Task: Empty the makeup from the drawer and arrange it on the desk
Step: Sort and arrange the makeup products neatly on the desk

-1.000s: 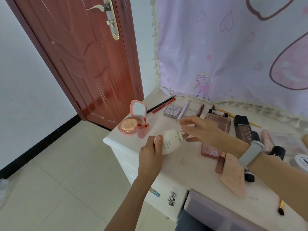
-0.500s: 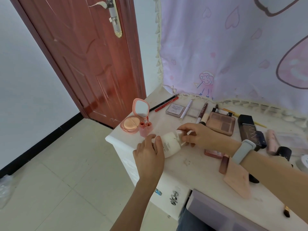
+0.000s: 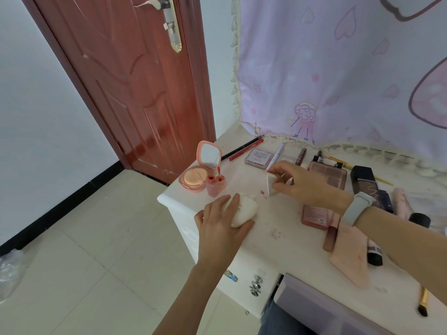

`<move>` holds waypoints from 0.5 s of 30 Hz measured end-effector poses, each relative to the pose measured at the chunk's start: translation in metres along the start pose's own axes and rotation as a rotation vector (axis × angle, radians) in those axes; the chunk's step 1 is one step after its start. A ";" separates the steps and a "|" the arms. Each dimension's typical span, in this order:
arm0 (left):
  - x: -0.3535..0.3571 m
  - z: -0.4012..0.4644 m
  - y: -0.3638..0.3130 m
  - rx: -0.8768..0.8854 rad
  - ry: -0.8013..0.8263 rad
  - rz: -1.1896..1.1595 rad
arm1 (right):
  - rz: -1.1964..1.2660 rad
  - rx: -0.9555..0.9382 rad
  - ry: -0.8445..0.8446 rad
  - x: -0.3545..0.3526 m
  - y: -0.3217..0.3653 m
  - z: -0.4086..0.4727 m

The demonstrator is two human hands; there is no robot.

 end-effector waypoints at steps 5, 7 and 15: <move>-0.001 0.004 -0.004 -0.149 -0.027 0.118 | 0.017 0.109 0.050 0.013 -0.009 -0.002; -0.001 0.003 -0.007 -0.124 -0.023 0.135 | 0.022 0.109 0.018 0.016 -0.008 -0.002; -0.004 0.009 -0.003 -0.114 -0.034 0.141 | 0.079 0.102 0.106 0.027 -0.003 0.006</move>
Point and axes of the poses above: each hand's wrist, its own z-axis towards the middle knuckle, its own x-axis out of the palm, y = z × x, the point moved 6 cm from there along z, towards the middle knuckle, and after that the axes turned 15 degrees about y, right-handed, at the moved point
